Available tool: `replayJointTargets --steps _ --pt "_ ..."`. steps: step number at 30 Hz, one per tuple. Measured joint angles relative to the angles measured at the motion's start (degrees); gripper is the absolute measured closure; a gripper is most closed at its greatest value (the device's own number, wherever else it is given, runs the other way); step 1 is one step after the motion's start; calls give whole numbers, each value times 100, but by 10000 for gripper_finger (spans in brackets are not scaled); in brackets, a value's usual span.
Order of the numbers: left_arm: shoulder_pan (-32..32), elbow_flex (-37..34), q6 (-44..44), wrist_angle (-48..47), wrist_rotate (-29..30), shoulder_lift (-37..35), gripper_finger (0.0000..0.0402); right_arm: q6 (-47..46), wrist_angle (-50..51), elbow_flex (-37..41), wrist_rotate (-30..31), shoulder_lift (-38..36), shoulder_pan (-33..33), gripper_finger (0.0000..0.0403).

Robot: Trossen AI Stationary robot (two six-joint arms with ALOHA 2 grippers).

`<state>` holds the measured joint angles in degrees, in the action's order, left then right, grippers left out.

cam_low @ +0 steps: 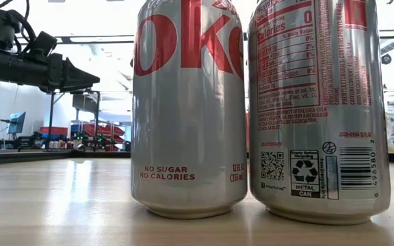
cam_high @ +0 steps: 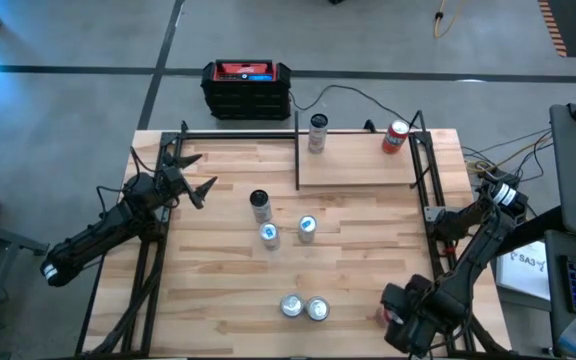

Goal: Place canned beverage on shelf
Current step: Put the red soda can on the shelf aligned with the other red soda can

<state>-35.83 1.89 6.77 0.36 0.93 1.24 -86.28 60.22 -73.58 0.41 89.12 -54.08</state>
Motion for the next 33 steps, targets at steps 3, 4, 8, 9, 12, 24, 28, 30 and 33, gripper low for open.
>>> replayJointTargets --steps 3,4,8,9,12,24,28,30,33 --pt "2 0 2 -2 0 2 3 797 -181 0 3 0 0 115" --pt "0 0 1 -2 -1 1 3 1076 -243 0 2 2 0 115" --pt "0 0 0 -2 -1 1 3 2183 -479 0 64 4 0 115" --pt "1 0 0 0 -1 2 3 2402 -529 0 118 7 -2 115" --pt "1 0 1 -2 -1 2 3 2848 -573 0 286 7 1 115" --pt "0 0 2 -2 0 2 3 3372 185 -13 366 2 22 115" --pt "0 0 0 0 -2 0 3 3634 511 -15 269 -8 56 115" --pt "0 0 0 0 -1 0 3 3892 586 -15 247 -9 99 115" --pt "0 0 2 0 0 1 3 4356 581 -17 84 -9 261 115"
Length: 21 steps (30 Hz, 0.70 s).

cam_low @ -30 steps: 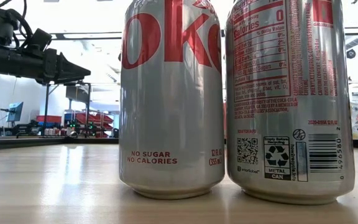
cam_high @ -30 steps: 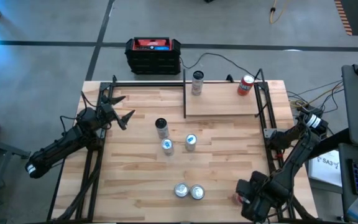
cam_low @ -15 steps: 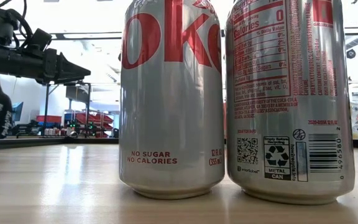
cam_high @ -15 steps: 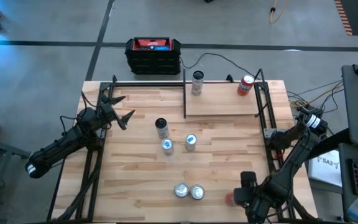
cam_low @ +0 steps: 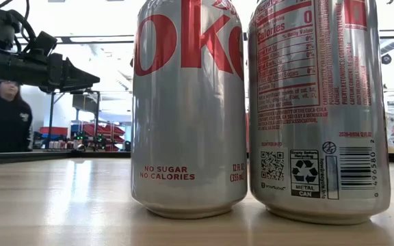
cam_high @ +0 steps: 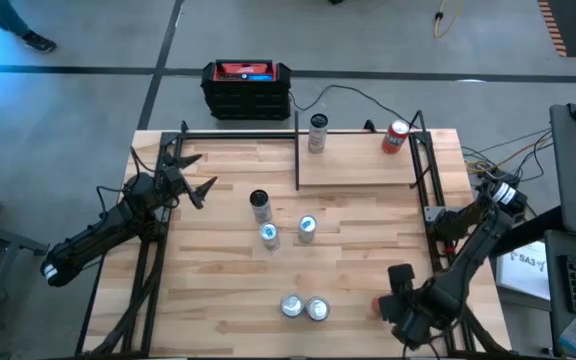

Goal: Place canned beverage on shelf
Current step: Put the red soda can on the shelf aligned with the other red soda can

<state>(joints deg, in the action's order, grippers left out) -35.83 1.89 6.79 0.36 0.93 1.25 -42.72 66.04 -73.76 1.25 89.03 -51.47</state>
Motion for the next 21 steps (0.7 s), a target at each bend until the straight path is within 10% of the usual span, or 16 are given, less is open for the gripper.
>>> replayJointTargets --steps 21 --pt "0 0 0 -2 0 0 3 304 -94 17 -392 4 854 86"
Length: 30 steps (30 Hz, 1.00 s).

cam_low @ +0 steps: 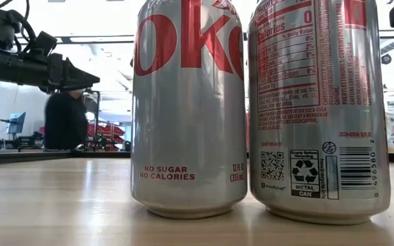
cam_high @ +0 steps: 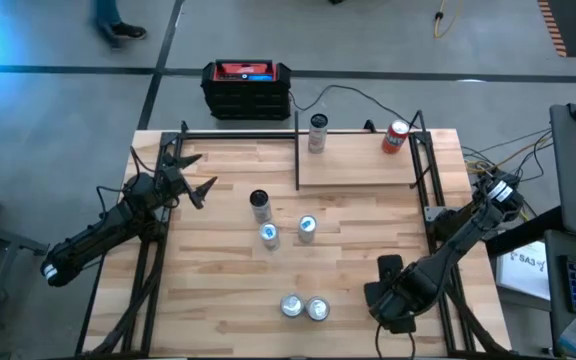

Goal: Place canned beverage on shelf
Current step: Put the red soda can on the shelf aligned with the other red soda can

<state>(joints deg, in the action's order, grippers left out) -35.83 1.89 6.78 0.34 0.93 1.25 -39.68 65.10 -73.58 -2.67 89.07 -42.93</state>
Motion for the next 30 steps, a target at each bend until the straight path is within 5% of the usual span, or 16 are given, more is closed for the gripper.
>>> replayJointTargets --steps 11,30 --pt "1 0 -2 1 -1 -1 3 -1608 67 9 42 13 13 6" --pt "0 0 0 2 0 0 3 -9745 282 3 -32 9 8 3"
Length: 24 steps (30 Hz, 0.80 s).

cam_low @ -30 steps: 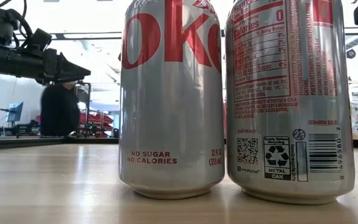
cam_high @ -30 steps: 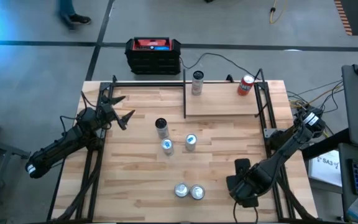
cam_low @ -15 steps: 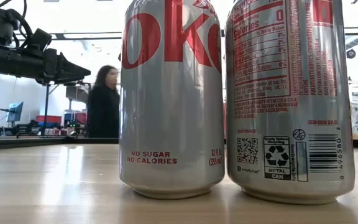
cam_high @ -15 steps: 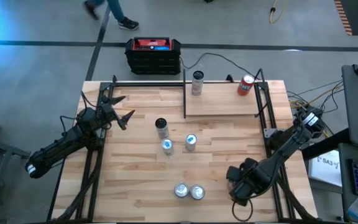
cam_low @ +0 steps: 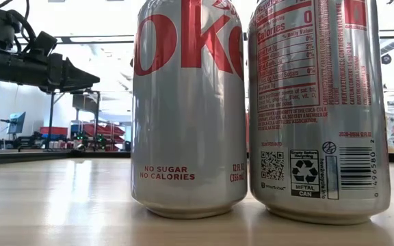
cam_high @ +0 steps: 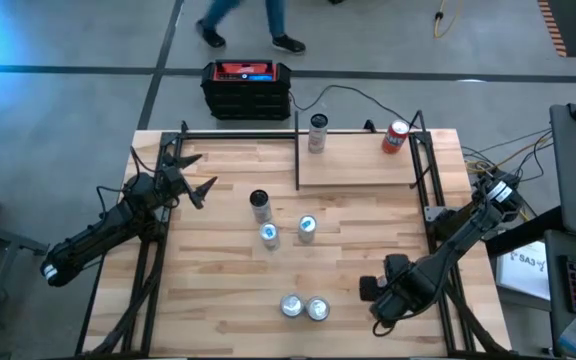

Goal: Place canned beverage on shelf
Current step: Put the red soda can on the shelf aligned with the other red soda can

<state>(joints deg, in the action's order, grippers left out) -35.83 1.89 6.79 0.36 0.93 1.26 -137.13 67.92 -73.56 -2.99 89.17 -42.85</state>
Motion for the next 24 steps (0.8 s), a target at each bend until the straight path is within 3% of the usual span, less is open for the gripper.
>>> replayJointTargets --steps 13,24 --pt "2 0 -2 0 0 0 3 -3157 -136 -2 529 3 15 3" --pt "0 0 -1 -2 -1 -1 3 -3735 -137 -7 754 9 170 3"
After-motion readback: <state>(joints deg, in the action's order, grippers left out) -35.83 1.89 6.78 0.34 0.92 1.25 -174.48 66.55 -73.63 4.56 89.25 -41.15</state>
